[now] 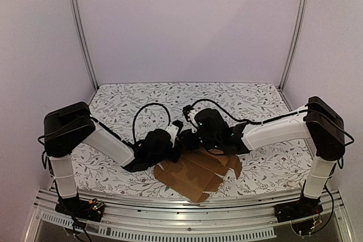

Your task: Fold the paper box

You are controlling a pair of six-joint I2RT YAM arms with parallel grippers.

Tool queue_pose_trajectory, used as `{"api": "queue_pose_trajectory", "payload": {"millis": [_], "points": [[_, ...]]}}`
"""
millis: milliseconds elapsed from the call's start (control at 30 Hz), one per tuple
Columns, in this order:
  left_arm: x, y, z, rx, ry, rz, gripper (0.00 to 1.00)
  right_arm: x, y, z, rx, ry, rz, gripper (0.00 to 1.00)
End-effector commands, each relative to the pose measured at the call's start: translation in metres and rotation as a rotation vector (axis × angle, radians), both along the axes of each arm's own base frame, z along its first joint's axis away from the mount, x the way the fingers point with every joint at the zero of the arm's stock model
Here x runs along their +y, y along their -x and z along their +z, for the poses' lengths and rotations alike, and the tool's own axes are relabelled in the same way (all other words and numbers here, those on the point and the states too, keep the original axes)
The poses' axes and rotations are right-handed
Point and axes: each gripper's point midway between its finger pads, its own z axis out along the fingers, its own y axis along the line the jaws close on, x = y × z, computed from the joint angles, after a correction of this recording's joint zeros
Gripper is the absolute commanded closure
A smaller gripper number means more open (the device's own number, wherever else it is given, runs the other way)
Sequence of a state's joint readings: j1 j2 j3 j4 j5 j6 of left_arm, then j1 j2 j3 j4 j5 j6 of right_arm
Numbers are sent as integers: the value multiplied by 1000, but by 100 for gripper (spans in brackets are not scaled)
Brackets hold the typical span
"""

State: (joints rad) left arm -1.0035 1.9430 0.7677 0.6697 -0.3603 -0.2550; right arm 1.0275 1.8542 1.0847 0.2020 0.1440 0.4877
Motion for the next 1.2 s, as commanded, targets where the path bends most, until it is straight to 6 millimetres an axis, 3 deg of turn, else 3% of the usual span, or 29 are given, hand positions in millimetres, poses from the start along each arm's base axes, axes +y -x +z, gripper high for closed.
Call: {"api": "queue_pose_trajectory", "payload": {"millis": [0, 167, 367, 533, 667, 867, 1167], "points": [[8, -4, 17, -40, -11, 59, 100, -20, 9, -2, 21, 60, -19, 77], [23, -2, 20, -33, -38, 101, 100, -41, 14, 19, -14, 77, -41, 63], [50, 3, 15, 3, -73, 189, 100, -80, 29, 35, -31, 133, -63, 59], [70, 8, 4, 75, -97, 274, 100, -107, 40, 46, -41, 152, -78, 73], [84, 11, -2, 118, -111, 355, 100, -113, 47, 50, -23, 142, -75, 100], [102, 16, -9, 149, -168, 472, 100, -111, 47, 37, 19, 161, -88, 100], [102, 26, -13, 176, -154, 472, 100, -107, 30, 20, 52, 216, -141, 100]]}}
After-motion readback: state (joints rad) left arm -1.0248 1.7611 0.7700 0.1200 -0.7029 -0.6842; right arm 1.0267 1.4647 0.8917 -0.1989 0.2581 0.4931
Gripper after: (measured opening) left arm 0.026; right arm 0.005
